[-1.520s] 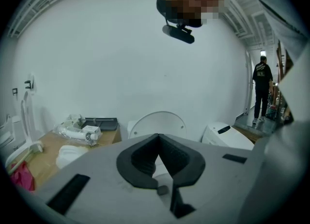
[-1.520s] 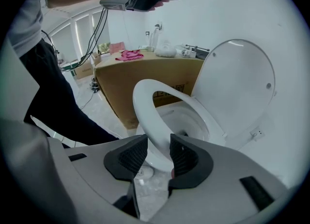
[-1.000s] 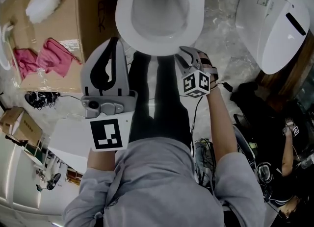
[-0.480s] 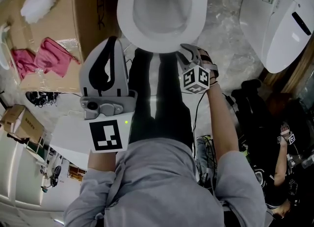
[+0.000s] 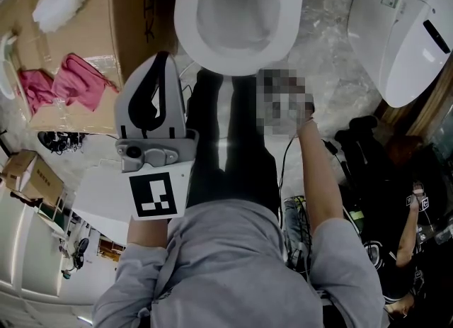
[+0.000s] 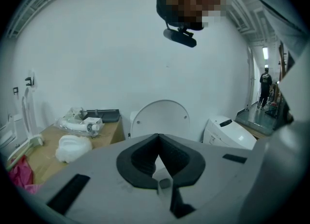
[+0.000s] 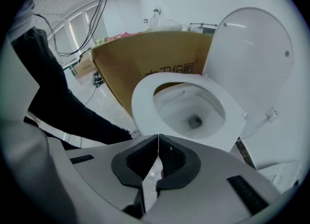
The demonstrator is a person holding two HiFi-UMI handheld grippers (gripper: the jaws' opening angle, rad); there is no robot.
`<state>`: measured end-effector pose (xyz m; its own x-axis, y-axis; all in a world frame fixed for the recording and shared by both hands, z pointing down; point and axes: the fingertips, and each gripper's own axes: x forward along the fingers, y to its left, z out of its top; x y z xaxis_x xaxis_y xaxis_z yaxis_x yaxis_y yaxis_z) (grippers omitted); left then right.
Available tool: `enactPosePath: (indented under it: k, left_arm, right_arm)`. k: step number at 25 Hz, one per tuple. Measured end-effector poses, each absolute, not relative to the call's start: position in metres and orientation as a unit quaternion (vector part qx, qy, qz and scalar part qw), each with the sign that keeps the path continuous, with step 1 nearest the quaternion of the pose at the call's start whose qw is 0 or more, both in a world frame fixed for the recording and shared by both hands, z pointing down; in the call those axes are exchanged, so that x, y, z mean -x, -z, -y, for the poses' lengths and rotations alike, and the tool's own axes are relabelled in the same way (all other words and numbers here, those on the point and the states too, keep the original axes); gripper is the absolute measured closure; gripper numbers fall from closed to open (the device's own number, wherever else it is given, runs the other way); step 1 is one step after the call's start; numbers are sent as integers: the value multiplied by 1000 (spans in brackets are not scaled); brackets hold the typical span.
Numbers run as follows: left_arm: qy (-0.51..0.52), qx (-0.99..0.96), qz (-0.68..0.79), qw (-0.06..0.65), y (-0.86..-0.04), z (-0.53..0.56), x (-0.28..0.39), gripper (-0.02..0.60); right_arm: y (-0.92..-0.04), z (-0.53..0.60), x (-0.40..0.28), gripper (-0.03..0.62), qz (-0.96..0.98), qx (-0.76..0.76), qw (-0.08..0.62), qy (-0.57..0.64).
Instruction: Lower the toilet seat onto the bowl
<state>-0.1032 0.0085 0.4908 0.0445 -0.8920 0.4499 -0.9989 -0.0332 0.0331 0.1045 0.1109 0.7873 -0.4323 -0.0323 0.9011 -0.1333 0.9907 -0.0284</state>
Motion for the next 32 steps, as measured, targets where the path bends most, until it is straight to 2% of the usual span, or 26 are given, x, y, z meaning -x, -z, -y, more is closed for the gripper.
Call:
enactPosePath:
  k: [10, 32]
  left_arm:
    - [-138, -709, 675, 154, -461, 0, 101, 583]
    - [-108, -724, 674, 94, -363, 22, 101, 583]
  right_arm:
    - [-746, -92, -88, 594, 859, -95, 500, -55]
    - [-550, 4, -56, 594, 897, -252, 363, -2]
